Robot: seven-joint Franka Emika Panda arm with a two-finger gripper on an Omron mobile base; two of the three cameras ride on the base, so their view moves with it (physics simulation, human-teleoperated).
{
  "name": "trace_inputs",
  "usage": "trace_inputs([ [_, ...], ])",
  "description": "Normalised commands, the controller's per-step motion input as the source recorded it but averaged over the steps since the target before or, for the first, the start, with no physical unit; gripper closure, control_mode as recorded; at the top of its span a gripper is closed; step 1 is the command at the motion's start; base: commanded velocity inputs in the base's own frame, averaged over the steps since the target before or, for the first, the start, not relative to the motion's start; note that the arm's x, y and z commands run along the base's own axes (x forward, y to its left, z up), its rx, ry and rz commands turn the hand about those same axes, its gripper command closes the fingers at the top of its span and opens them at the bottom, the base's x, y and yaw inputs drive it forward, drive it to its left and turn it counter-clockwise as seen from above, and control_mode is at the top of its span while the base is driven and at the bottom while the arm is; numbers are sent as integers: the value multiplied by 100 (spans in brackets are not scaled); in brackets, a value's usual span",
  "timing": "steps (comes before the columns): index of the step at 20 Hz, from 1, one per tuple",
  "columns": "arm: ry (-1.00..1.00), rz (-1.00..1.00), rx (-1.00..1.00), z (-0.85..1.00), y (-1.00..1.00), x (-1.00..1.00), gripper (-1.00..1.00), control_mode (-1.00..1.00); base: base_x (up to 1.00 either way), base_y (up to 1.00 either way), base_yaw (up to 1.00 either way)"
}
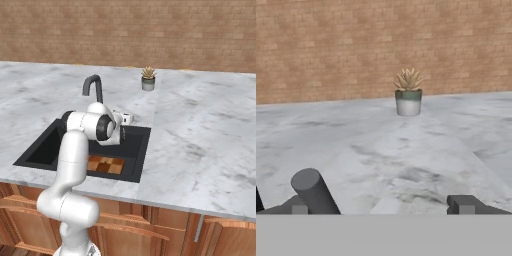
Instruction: Turn on the sink faucet with hot water and rinse the cutting board for ten seconds, then turn off the faucet. Push the cutting board to reach the water if necessary.
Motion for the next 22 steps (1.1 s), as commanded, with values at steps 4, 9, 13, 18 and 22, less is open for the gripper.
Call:
trace_inputs([
  [4,0,0,0,0,-41,-18,-100,-100,0,0,0],
  [9,0,0,1,0,-53,-13,-100,-100,0,0,0],
  [13,0,0,2,0,-59,-3,-100,-100,0,0,0],
  [18,0,0,3,0,-60,0,-100,-100,0,0,0],
  [22,0,0,3,0,-61,-1,-100,-100,0,0,0],
])
